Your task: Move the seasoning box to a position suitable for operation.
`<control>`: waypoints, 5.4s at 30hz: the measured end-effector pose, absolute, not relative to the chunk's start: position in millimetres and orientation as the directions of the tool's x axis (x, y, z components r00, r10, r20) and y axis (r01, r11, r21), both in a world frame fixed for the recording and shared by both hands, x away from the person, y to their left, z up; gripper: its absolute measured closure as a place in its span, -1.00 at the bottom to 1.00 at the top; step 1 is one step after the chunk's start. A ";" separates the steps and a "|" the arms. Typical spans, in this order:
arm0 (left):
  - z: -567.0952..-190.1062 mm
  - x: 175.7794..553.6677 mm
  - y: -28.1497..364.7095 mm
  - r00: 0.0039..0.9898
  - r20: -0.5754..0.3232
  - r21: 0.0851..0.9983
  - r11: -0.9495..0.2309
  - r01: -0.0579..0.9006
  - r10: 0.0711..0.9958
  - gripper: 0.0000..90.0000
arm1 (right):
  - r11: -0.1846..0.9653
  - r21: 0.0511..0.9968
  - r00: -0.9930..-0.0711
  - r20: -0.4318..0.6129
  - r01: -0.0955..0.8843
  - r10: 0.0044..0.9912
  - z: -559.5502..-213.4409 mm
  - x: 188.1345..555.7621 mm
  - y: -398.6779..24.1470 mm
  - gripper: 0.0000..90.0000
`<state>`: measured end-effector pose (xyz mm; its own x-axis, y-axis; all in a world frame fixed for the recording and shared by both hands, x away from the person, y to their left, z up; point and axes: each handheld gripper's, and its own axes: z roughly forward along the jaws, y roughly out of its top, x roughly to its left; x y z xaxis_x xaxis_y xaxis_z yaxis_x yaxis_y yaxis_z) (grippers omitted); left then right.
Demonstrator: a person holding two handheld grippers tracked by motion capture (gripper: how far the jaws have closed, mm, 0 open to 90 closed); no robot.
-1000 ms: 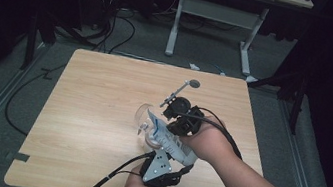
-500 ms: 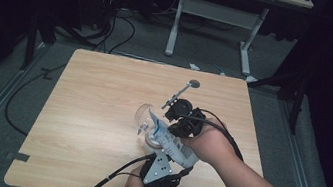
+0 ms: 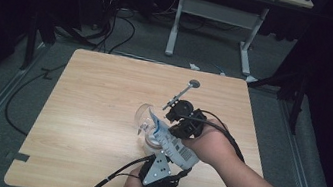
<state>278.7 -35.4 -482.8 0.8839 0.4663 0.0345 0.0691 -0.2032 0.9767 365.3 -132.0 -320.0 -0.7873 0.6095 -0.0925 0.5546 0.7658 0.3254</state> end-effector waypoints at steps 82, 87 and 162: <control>-518.9 291.7 -23.9 0.859 0.030 0.946 -0.293 0.141 0.511 0.26 | 0.753 0.312 -0.774 -0.078 0.580 0.629 -328.6 358.7 -143.4 1.00; -519.6 290.5 -24.8 0.861 0.032 0.945 -0.295 0.138 0.507 0.24 | 0.745 0.314 -0.767 -0.076 0.588 0.637 -328.6 359.2 -144.2 1.00; -519.2 310.3 123.7 0.705 0.042 0.946 -0.255 0.200 0.708 0.23 | 0.720 0.332 -0.739 -0.092 0.609 0.668 -334.3 363.3 -165.8 1.00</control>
